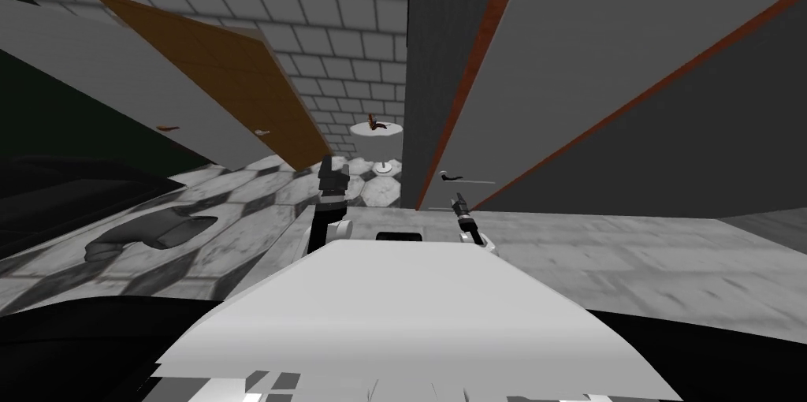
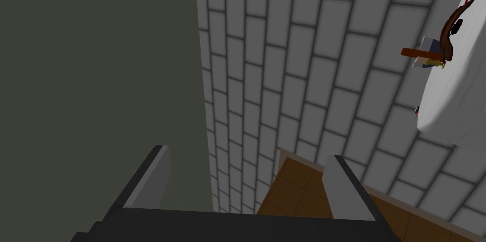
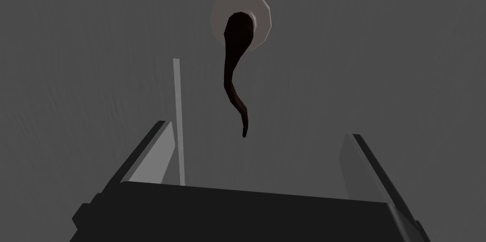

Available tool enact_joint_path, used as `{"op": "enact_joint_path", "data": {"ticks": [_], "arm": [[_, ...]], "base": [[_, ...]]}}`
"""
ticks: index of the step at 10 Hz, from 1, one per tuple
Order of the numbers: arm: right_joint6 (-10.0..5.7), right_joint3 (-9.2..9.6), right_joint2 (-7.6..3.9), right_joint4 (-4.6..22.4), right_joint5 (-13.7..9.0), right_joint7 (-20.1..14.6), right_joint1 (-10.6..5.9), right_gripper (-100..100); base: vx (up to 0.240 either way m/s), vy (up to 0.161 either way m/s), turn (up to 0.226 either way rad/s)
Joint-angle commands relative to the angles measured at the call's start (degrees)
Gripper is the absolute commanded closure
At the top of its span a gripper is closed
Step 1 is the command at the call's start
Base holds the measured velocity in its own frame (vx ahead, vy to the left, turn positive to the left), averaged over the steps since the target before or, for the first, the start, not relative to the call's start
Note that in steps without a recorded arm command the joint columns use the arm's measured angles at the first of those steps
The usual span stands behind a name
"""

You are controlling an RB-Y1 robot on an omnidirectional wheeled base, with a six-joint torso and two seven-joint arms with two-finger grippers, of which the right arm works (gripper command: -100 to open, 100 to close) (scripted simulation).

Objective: Pull the door open

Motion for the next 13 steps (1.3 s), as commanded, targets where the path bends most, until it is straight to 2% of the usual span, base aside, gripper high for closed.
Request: {"op": "enact_joint_path", "data": {"ticks": [1,5,6,13], "arm": [[-0.20,-0.08,-1.07,2.49,-0.08,-0.45,-0.90,-100],[-1.09,-0.12,-2.33,6.44,-0.15,-0.97,-2.22,-100],[-0.77,-0.12,-2.17,5.57,-0.15,-0.89,-1.96,-100],[0.42,-1.75,-1.05,8.07,-0.70,0.50,-4.31,-100]], "base": [[0.103,-0.087,0.164],[0.080,-0.055,0.079],[0.030,-0.026,0.017],[0.186,-0.039,0.064]]}}
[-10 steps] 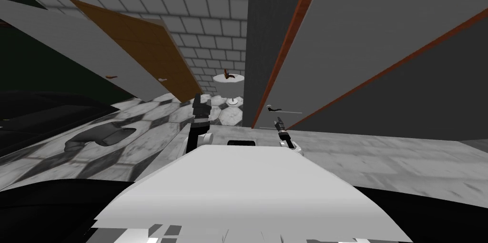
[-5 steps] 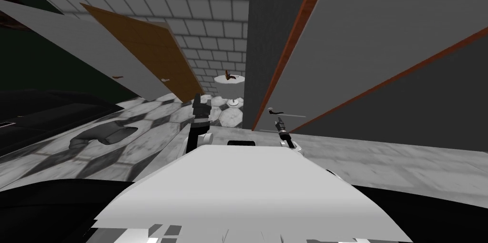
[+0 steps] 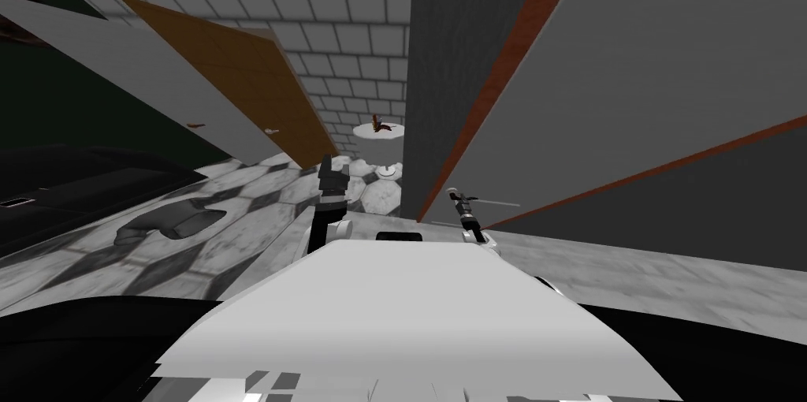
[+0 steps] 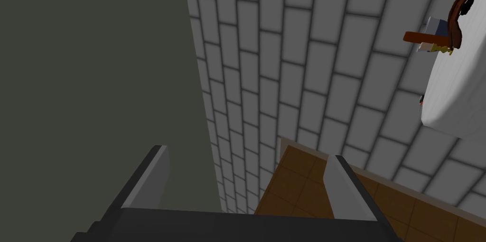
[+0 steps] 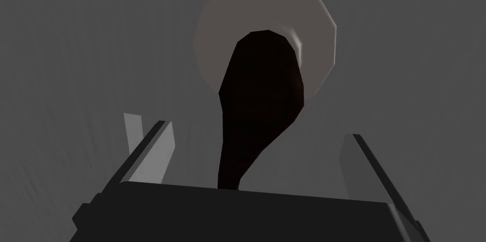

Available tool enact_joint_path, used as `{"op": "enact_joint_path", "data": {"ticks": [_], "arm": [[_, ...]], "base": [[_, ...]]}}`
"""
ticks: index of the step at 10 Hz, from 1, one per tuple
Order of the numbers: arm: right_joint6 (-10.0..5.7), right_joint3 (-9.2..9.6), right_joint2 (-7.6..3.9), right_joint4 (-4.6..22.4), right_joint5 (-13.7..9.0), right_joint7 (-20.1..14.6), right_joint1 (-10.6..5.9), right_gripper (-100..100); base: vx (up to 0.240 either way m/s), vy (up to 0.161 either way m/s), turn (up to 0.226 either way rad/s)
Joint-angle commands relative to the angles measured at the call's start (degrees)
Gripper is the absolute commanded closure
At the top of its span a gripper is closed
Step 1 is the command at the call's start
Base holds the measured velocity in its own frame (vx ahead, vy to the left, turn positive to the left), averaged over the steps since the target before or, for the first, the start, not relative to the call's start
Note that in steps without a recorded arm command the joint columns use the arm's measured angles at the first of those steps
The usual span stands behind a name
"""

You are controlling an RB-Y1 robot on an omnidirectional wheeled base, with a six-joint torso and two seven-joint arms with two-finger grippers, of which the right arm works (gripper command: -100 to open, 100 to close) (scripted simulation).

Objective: Pull the door open

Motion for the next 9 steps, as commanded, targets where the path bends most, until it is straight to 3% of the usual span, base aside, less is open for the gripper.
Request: {"op": "enact_joint_path", "data": {"ticks": [1,2,7,9], "arm": [[0.00,0.00,0.00,0.00,0.00,0.00,0.00,-100],[0.00,0.00,0.00,0.00,0.00,0.00,0.00,100],[0.00,0.00,0.00,0.00,0.00,0.00,0.00,100],[-1.72,1.17,-1.20,-0.12,0.33,-1.39,1.42,100]], "base": [[0.070,-0.017,0.013],[-0.006,0.001,-0.007],[-0.014,0.001,-0.001],[-0.147,-0.060,0.140]]}}
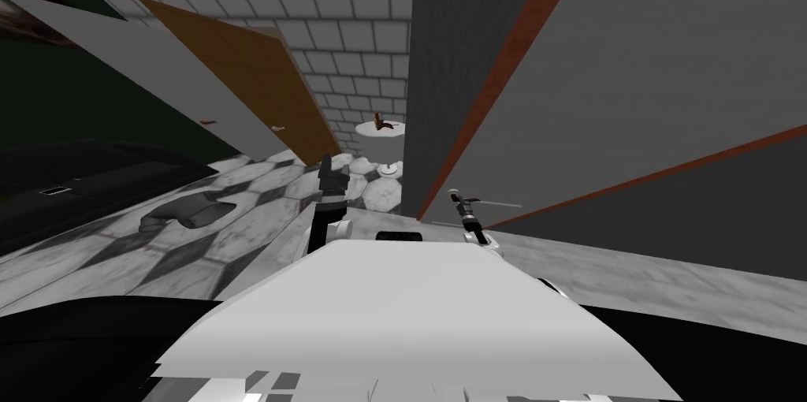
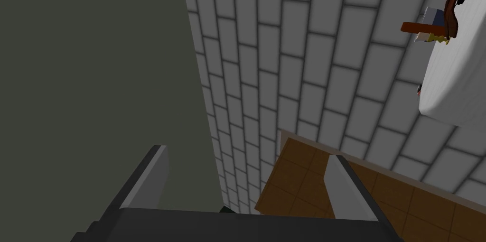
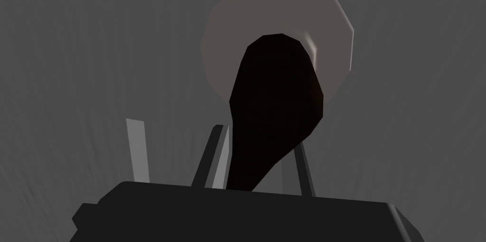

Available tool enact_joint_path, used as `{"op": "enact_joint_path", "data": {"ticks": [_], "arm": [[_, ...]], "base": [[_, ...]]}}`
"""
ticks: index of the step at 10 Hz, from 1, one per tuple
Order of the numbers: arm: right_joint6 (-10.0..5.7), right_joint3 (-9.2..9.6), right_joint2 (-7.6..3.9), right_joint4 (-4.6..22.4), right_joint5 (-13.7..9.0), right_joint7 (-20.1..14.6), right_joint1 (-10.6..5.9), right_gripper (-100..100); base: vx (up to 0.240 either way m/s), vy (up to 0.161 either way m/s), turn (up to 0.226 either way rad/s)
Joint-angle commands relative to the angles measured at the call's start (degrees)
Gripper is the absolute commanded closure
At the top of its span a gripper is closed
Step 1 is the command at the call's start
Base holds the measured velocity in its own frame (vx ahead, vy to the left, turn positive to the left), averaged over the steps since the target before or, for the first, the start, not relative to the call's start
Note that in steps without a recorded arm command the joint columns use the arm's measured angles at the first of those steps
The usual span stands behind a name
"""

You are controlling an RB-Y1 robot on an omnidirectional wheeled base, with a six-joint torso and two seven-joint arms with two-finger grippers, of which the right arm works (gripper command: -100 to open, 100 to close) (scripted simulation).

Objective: Pull the door open

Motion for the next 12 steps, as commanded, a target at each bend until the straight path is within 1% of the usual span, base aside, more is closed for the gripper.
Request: {"op": "enact_joint_path", "data": {"ticks": [1,7,8,9,10,11,12], "arm": [[-1.03,0.71,-0.40,-0.33,0.26,-0.60,0.99,100],[-6.18,3.81,-3.81,-1.04,1.19,-4.26,4.56,100],[-5.34,3.46,-3.41,-0.87,1.07,-3.81,4.37,100],[-7.29,4.02,-4.12,-0.41,1.12,-4.61,5.48,100],[-7.77,4.11,-4.33,-0.29,1.12,-4.78,5.71,100],[-8.84,4.33,-4.78,-0.04,1.11,-5.16,6.23,100],[-9.41,4.44,-5.02,0.09,1.11,-5.36,6.51,100]], "base": [[-0.156,-0.073,0.107],[-0.205,-0.073,0.128],[-0.091,-0.045,0.032],[-0.174,-0.057,0.194],[-0.210,-0.097,0.171],[-0.186,-0.083,0.139],[-0.161,-0.060,0.117]]}}
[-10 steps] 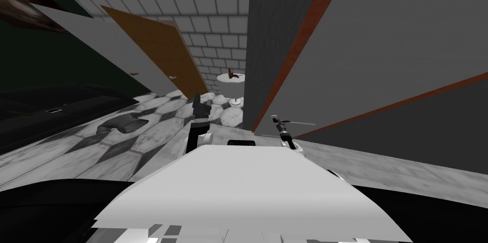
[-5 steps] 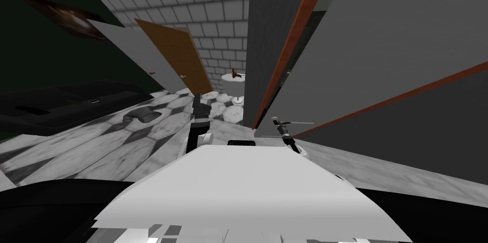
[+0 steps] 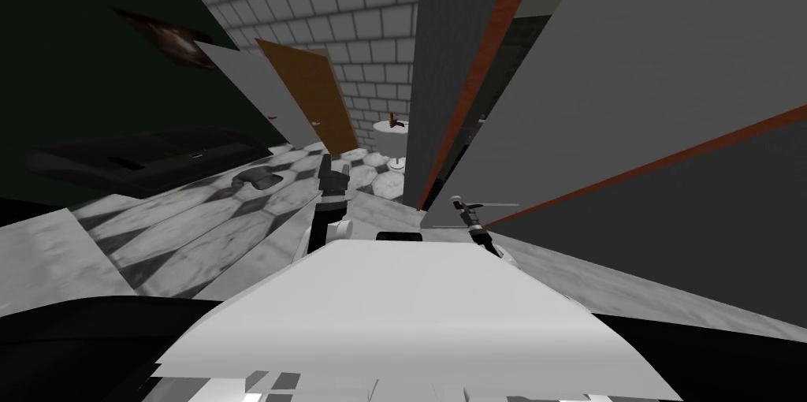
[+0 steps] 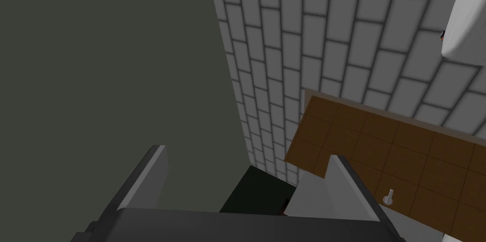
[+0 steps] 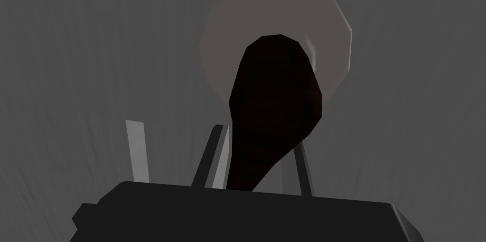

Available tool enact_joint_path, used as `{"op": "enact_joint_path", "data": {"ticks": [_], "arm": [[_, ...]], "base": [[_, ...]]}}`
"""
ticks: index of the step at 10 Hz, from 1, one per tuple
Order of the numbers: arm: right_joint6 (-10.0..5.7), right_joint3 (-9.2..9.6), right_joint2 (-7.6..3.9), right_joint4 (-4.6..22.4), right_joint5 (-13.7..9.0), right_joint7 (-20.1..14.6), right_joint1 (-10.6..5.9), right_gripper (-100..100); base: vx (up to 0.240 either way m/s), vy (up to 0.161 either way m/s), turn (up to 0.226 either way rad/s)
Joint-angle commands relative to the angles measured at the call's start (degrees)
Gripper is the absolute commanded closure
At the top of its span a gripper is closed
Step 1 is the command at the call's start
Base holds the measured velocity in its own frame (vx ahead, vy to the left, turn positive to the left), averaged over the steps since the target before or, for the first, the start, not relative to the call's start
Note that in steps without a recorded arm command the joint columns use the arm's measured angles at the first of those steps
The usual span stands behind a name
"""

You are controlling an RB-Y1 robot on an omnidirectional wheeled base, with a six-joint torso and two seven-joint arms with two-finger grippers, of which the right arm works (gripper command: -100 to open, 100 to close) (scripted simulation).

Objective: Pull the door open

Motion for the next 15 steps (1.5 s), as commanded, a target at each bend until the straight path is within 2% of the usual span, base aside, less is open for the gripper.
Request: {"op": "enact_joint_path", "data": {"ticks": [1,5,6,7,14,15], "arm": [[-1.70,0.31,-0.74,0.30,0.00,-0.56,0.83,100],[-5.70,1.11,-2.44,1.24,-0.02,-1.96,2.78,100],[-5.15,1.26,-1.98,1.40,0.09,-1.84,2.39,100],[-6.74,1.63,-2.38,2.20,0.10,-2.22,2.92,100],[-12.80,2.73,-4.40,4.87,-0.08,-3.52,4.77,100],[-12.23,2.77,-4.06,5.09,0.00,-3.47,4.28,100]], "base": [[-0.149,-0.062,0.157],[-0.185,-0.083,0.161],[-0.072,-0.018,0.020],[-0.165,-0.046,0.189],[-0.223,-0.089,0.175],[-0.103,-0.034,0.032]]}}
